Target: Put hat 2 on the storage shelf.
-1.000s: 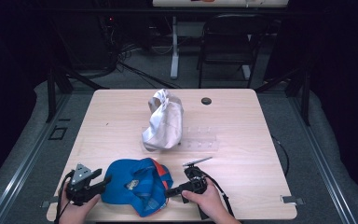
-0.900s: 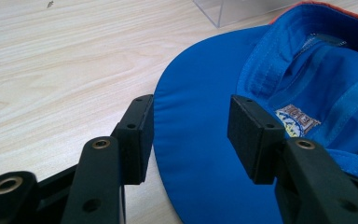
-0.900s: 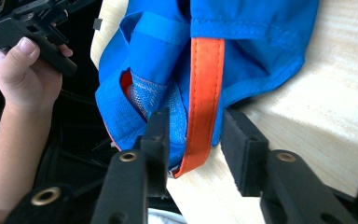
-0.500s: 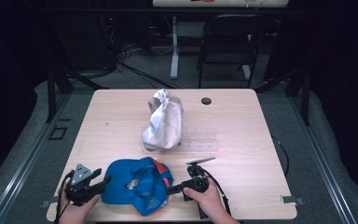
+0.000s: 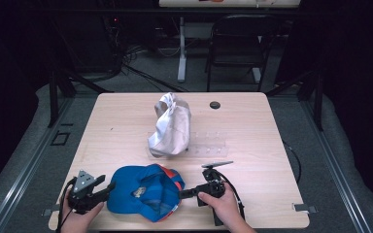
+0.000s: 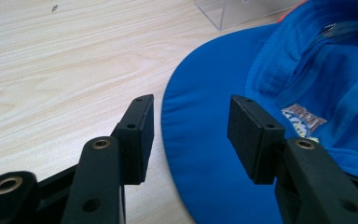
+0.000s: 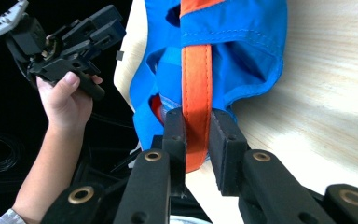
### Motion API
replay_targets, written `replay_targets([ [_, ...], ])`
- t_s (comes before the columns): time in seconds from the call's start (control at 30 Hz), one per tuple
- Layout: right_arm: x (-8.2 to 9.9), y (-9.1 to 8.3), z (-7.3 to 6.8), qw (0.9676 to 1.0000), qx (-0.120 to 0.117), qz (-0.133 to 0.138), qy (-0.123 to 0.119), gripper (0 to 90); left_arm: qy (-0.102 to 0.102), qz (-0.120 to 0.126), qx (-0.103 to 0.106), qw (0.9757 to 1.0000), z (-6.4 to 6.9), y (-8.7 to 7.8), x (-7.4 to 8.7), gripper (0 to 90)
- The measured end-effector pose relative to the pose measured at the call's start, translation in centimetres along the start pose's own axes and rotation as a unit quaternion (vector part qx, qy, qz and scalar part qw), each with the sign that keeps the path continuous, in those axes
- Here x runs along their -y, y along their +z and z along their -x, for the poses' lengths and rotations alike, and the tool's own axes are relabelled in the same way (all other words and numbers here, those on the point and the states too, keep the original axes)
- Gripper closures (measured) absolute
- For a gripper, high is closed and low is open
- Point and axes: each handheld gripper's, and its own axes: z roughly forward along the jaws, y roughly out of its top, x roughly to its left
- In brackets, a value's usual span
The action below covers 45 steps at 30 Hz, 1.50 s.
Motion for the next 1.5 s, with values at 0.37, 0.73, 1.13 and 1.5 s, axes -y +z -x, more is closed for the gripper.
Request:
replay_targets([
  [0.37,-0.5,-2.8,-0.2,0.9999,-0.009,0.004,0.003,77.9,0.002,-0.003,0.000,1.0000,0.0,0.1,0.0,51.4],
  [0.73,-0.8,-4.6,0.0,0.9995,-0.025,0.016,0.011,77.9,-0.003,-0.003,0.001,1.0000,-0.1,0.1,0.0,51.4],
  [1.13,-0.8,-6.7,-0.6,0.9993,-0.029,0.023,0.007,78.0,-0.003,0.000,0.008,1.0000,-0.1,0.6,-0.4,51.3],
  [1.5,-2.0,-9.2,-2.9,0.9978,-0.050,0.040,0.018,78.1,0.008,-0.004,0.018,0.9998,0.3,1.6,-1.2,51.3],
])
